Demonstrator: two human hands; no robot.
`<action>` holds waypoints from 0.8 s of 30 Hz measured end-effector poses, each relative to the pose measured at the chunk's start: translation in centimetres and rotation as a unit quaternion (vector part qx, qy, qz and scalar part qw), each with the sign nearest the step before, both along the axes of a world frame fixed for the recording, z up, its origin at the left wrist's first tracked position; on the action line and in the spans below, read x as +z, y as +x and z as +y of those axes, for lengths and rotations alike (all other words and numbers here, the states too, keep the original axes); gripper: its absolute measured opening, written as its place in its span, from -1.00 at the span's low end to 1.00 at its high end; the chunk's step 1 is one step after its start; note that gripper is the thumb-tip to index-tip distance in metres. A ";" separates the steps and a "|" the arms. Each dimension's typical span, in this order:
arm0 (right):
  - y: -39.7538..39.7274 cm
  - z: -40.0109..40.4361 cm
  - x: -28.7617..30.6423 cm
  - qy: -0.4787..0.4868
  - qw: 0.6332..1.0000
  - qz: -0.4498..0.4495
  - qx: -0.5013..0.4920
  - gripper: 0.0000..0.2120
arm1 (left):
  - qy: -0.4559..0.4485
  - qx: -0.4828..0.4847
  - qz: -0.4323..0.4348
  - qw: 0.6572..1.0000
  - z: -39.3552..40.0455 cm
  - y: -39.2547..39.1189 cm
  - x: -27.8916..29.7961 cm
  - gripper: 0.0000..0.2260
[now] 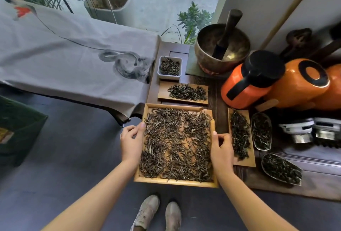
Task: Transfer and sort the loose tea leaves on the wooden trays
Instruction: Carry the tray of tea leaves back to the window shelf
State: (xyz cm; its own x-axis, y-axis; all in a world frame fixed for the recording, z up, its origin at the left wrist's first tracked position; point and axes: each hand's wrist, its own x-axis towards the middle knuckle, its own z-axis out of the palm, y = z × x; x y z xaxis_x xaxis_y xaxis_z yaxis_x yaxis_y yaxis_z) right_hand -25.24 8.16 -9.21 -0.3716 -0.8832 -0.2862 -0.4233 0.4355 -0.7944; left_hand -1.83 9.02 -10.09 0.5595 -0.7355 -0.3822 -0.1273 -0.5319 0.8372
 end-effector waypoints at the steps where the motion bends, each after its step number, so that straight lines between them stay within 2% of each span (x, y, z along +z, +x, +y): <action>1: 0.0 -0.1 -0.1 -0.003 1.000 -0.003 -0.001 -0.83 | -0.002 -0.001 0.001 1.000 -0.1 0.0 -0.2 -0.63; 12: 0.1 -0.3 -1.5 -0.021 0.999 0.023 0.005 -0.84 | -0.015 -0.003 0.001 1.000 -0.9 0.1 -2.5 -0.64; 24: 0.3 -0.2 -1.7 -0.044 0.997 0.066 0.024 -0.84 | -0.011 -0.009 -0.004 1.000 -1.0 0.3 -2.4 -0.62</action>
State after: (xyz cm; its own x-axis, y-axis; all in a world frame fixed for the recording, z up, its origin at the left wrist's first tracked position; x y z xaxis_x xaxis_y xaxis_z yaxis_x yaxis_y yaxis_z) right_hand -24.90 7.96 -10.91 -0.3572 -0.9205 -0.1584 -0.5462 0.3434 -0.7640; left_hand -1.54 8.06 -12.44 0.5486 -0.7538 -0.3617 -0.1435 -0.5111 0.8475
